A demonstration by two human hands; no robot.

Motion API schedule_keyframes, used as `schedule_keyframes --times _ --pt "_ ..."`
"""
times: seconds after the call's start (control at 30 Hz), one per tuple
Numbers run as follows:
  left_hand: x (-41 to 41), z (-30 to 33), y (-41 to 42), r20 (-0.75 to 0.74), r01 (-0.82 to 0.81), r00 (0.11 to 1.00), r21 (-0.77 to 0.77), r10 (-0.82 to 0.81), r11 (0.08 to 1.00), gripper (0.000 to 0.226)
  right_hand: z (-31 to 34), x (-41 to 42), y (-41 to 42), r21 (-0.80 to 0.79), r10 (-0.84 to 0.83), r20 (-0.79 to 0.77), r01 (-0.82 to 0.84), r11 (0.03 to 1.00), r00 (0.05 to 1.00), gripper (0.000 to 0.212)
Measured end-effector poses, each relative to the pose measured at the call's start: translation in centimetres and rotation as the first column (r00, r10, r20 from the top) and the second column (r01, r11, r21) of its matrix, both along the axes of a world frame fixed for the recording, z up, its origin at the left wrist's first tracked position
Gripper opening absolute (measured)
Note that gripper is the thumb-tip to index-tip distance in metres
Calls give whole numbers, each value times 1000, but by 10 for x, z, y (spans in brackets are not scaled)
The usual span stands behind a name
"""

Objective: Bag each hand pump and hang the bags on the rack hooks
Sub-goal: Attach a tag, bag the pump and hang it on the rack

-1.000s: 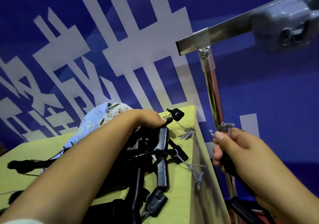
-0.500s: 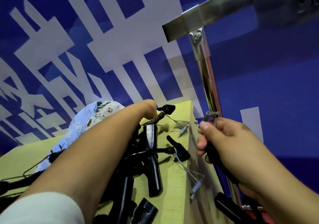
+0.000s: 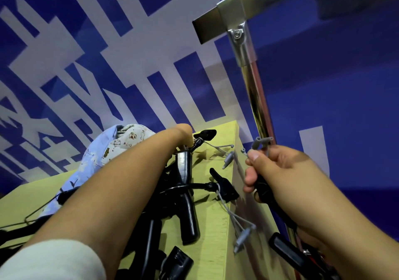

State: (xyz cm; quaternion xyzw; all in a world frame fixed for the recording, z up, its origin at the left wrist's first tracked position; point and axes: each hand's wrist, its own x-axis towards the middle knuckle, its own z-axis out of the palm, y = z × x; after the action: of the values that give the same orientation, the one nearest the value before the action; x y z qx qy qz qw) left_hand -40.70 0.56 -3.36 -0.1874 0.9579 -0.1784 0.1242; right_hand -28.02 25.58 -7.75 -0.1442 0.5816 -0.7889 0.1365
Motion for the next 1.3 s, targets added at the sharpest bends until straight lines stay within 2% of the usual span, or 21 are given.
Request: schedule_keyframes --times 0.07,0.17,0.27,0.37,0.43,0.5,0.57,0.63,0.73,0.8,0.87,0.93,1.1,1.23,1.3 --pt "0 0 -3 13 -37 999 17 36 999 9 0 1 0 -11 5 1 -5 1000 1000 23" --pt "1 5 -4 -16 -38 999 24 39 999 2 0 3 0 -33 9 15 -9 999 1000 22" --pt "4 8 -6 -62 -45 997 7 45 999 9 -1 6 1 -27 9 30 -9 1000 1000 27" --pt "11 19 -9 -271 -20 962 31 28 999 17 4 15 6 -28 1 36 0 1000 999 32" --pt "17 36 -11 -520 25 854 113 38 993 22 8 23 11 -18 1 37 0 1000 999 30" --pt "37 57 -7 -732 141 673 264 103 954 25 15 35 17 -13 -12 39 12 1000 999 27" --pt "64 76 6 -801 290 570 405 184 867 23 24 52 26 -32 -16 69 19 999 998 24" --pt "103 91 30 -799 449 524 555 297 700 14 36 74 36 -56 -24 91 30 998 996 24" --pt "180 102 85 -720 611 574 693 389 382 15 55 111 47 -129 -18 106 31 991 994 18" --pt "236 100 122 -707 687 620 698 340 200 14 66 138 55 -141 -21 80 32 990 997 15" --pt "285 92 155 -739 746 628 661 244 81 15 72 159 62 -149 -44 35 48 988 998 13" --pt "327 79 185 -773 791 598 612 213 2 15 75 181 74 -152 -86 -5 84 985 996 11" --pt "395 47 223 -797 871 490 463 353 -164 17 77 230 103 -221 -134 -80 114 969 988 16" --pt "431 24 242 -801 908 419 363 428 -209 20 80 263 119 -173 -185 -169 156 973 968 13" --pt "441 16 249 -808 921 388 332 443 -203 17 82 274 121 -139 -194 -208 167 976 959 14"
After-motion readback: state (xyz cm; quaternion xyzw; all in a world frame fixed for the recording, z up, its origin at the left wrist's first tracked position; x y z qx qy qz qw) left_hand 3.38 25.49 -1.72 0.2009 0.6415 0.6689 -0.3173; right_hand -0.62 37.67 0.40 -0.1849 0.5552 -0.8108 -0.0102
